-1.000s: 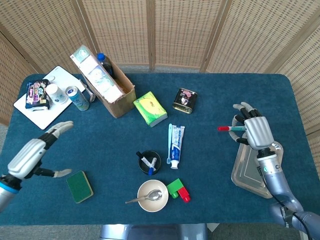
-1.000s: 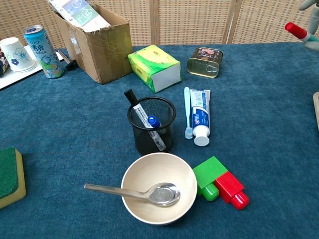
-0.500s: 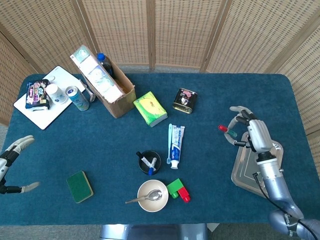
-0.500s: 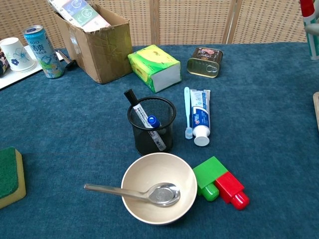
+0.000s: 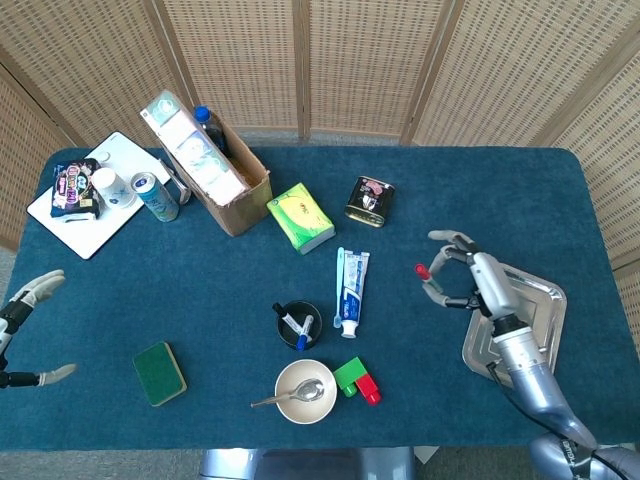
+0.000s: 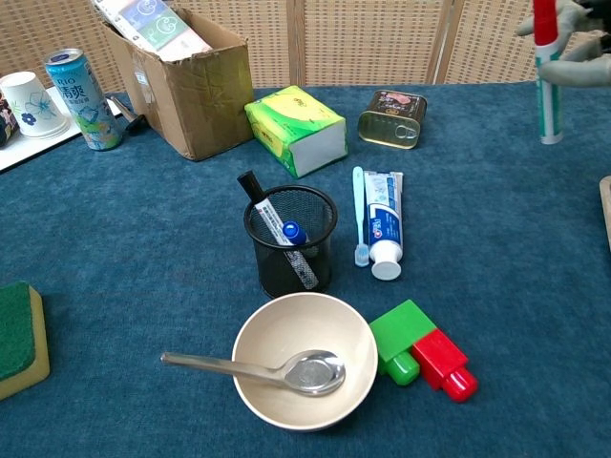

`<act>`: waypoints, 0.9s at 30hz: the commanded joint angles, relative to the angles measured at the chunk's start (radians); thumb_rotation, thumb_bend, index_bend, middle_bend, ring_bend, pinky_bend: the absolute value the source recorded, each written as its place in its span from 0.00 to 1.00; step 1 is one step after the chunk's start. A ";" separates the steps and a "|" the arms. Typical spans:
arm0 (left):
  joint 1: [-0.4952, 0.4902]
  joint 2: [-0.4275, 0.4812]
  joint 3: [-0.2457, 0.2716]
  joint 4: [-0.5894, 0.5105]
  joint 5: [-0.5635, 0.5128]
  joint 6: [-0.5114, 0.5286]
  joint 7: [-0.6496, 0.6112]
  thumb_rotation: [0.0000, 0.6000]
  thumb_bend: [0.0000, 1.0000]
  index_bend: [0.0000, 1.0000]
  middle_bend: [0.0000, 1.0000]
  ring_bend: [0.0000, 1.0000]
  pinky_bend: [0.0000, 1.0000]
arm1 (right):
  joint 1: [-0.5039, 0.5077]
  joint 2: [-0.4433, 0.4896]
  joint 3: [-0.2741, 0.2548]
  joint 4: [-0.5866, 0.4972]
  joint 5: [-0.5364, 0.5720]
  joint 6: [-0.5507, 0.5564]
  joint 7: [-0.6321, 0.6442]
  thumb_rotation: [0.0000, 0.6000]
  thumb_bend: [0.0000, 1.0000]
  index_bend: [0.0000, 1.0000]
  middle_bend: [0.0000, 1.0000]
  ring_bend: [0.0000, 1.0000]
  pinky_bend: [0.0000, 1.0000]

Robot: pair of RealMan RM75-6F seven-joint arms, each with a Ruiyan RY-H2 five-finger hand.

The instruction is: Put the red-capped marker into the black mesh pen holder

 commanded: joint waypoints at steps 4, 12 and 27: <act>-0.008 -0.005 -0.003 0.004 -0.001 -0.009 0.001 1.00 0.17 0.07 0.00 0.00 0.17 | 0.026 -0.021 0.017 -0.060 -0.013 -0.014 0.007 1.00 0.45 0.59 0.25 0.15 0.29; -0.011 -0.011 -0.009 0.007 -0.001 -0.002 0.009 1.00 0.17 0.07 0.00 0.00 0.17 | 0.099 -0.100 0.047 -0.141 0.010 -0.075 -0.038 1.00 0.45 0.59 0.25 0.15 0.29; -0.002 -0.009 -0.004 0.011 0.018 0.026 0.003 1.00 0.17 0.07 0.00 0.00 0.17 | 0.189 -0.264 0.062 -0.148 0.074 -0.154 -0.120 1.00 0.45 0.59 0.25 0.15 0.29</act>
